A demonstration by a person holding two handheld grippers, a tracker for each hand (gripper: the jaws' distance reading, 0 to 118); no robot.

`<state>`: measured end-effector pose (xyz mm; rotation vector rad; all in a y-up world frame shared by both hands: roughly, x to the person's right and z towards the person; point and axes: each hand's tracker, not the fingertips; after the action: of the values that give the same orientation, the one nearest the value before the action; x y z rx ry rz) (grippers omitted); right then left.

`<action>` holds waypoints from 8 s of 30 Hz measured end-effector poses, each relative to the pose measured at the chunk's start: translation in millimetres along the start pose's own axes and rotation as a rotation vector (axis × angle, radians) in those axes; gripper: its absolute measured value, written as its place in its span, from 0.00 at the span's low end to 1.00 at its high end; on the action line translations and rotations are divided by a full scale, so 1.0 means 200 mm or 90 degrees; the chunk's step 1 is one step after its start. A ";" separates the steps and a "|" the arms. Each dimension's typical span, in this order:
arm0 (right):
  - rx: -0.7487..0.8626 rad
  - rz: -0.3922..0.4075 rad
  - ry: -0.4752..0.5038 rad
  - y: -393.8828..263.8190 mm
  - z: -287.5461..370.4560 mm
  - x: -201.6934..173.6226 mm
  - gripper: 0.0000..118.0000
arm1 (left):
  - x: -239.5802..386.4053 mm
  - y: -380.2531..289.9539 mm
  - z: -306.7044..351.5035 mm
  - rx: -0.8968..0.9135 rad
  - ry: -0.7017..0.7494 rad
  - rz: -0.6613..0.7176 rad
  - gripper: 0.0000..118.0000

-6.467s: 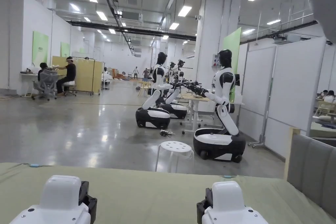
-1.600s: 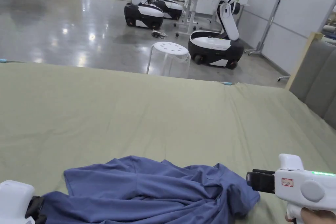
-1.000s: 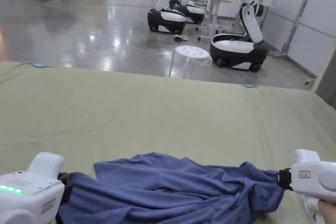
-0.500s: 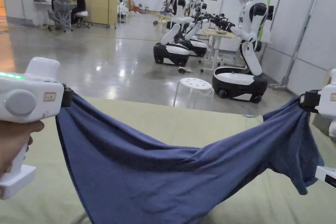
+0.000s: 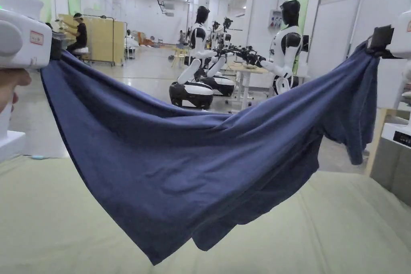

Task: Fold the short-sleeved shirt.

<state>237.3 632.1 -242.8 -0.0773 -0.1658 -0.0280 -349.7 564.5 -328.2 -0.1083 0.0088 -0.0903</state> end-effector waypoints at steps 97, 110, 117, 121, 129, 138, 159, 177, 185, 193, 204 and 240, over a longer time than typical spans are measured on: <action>-0.224 0.056 0.182 -2.11 0.86 -0.89 0.01 | -0.19 -2.33 1.12 -0.396 -0.118 0.037 0.08; -0.406 0.178 0.115 -2.28 -0.03 -0.48 0.04 | -0.15 -2.16 1.19 -0.327 -0.127 0.097 0.08; -0.513 0.145 0.109 -2.46 -0.63 -0.44 0.99 | -0.12 -2.14 1.13 -0.354 -0.101 0.103 0.08; -0.589 0.126 0.131 -2.58 -0.73 -0.45 0.77 | -0.11 -2.13 1.08 -0.366 -0.090 0.097 0.08; -0.498 0.133 0.154 -2.28 -0.36 -0.48 0.01 | -0.12 -2.10 0.99 -0.367 -0.101 0.113 0.07; -0.281 0.094 0.144 -1.52 0.22 -0.32 0.01 | -0.05 -1.65 0.91 -0.263 -0.145 0.125 0.07; 0.033 0.010 0.028 -0.03 0.10 -0.06 0.01 | 0.03 -0.09 0.12 -0.019 -0.084 0.069 0.06; 0.001 -0.062 0.026 -0.64 -0.39 -0.11 0.01 | 0.10 -0.53 -0.29 -0.019 -0.024 0.035 0.06; -0.007 -0.086 0.044 -0.86 0.11 -0.02 0.01 | 0.07 -0.82 0.13 -0.049 -0.062 0.064 0.06; -0.118 0.008 0.059 -1.52 0.81 0.04 0.01 | 0.07 -1.46 0.85 -0.159 -0.098 0.019 0.06; -0.392 -0.037 -0.016 -2.72 1.33 0.13 0.03 | 0.01 -2.32 1.36 -0.372 -0.105 0.021 0.11; -0.210 0.024 0.102 -2.32 1.49 -0.43 0.01 | -0.13 -2.39 1.31 -0.367 -0.096 -0.044 0.65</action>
<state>88.0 195.8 70.2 -0.4055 0.0012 -0.0234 -414.7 121.9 -16.0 -0.6915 -0.1197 -0.1474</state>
